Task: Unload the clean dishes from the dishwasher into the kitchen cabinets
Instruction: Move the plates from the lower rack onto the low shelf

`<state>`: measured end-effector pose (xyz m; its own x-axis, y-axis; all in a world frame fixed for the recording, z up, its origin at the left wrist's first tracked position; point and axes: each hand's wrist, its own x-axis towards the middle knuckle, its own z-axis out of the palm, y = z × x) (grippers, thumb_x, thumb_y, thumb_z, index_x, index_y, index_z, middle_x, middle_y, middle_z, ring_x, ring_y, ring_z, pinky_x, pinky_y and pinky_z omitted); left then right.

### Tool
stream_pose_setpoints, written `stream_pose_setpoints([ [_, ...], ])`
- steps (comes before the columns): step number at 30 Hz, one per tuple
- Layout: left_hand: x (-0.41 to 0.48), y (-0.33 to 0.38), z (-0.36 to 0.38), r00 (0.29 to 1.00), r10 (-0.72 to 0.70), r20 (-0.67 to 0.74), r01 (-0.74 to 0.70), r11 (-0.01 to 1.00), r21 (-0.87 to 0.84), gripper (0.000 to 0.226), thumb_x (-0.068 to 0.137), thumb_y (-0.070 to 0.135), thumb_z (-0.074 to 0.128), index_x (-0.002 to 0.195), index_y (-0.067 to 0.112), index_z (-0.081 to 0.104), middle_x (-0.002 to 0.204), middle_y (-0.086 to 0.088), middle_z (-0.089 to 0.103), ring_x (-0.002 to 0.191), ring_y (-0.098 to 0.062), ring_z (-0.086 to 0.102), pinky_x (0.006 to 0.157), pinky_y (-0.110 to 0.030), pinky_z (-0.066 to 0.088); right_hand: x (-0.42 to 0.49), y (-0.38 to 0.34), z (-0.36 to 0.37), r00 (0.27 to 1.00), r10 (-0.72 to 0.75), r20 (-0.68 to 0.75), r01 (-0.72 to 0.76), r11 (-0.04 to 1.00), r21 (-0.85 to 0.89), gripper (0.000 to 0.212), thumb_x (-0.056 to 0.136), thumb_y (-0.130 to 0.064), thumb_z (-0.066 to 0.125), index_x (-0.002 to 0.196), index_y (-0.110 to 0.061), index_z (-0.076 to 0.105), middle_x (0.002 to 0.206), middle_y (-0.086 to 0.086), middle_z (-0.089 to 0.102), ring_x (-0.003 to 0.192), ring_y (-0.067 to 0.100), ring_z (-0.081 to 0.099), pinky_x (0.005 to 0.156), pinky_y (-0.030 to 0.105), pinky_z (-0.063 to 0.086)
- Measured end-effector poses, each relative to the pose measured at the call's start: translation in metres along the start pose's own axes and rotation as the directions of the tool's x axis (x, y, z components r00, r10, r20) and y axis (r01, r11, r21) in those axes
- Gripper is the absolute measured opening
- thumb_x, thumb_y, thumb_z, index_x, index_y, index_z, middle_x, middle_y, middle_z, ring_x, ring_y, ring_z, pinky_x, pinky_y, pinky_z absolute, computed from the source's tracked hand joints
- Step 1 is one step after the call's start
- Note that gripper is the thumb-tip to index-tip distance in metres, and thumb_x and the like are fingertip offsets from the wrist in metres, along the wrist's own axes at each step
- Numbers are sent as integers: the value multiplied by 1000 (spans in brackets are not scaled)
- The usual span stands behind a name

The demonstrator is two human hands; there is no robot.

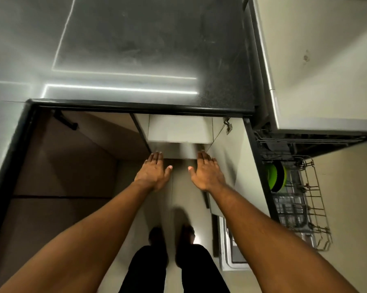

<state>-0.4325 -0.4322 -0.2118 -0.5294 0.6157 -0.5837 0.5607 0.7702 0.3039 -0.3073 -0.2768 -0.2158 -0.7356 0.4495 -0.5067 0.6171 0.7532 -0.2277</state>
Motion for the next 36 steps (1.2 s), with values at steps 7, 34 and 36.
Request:
stream_pose_setpoints([
  [7, -102, 20, -22, 1000, -14, 0, 14, 994, -109, 66, 105, 42, 25, 156, 4, 6, 164, -11, 2, 152, -24, -1, 122, -37, 4, -106, -3, -29, 998, -17, -62, 22, 996, 81, 73, 100, -53, 27, 156, -11, 5, 163, 7, 3, 151, 20, 3, 122, 36, 1],
  [34, -250, 46, 50, 970, 227, 82, -232, 971, 63, 71, 103, 49, 21, 156, 8, -1, 164, -7, -4, 151, -20, -5, 123, -37, 3, -280, 7, 13, 944, 100, -314, -39, 980, 193, 65, 101, -44, 34, 153, -8, 20, 161, 10, 18, 149, 19, 11, 122, 35, 4],
  [36, -259, 51, 58, 968, 230, 97, -237, 969, 63, 71, 103, 49, 21, 156, 8, -1, 165, -7, -4, 151, -19, -5, 123, -38, 3, -296, 13, 20, 940, 121, -318, -61, 979, 194, 65, 101, -44, 34, 154, -8, 20, 161, 9, 17, 150, 18, 10, 122, 33, 2],
])
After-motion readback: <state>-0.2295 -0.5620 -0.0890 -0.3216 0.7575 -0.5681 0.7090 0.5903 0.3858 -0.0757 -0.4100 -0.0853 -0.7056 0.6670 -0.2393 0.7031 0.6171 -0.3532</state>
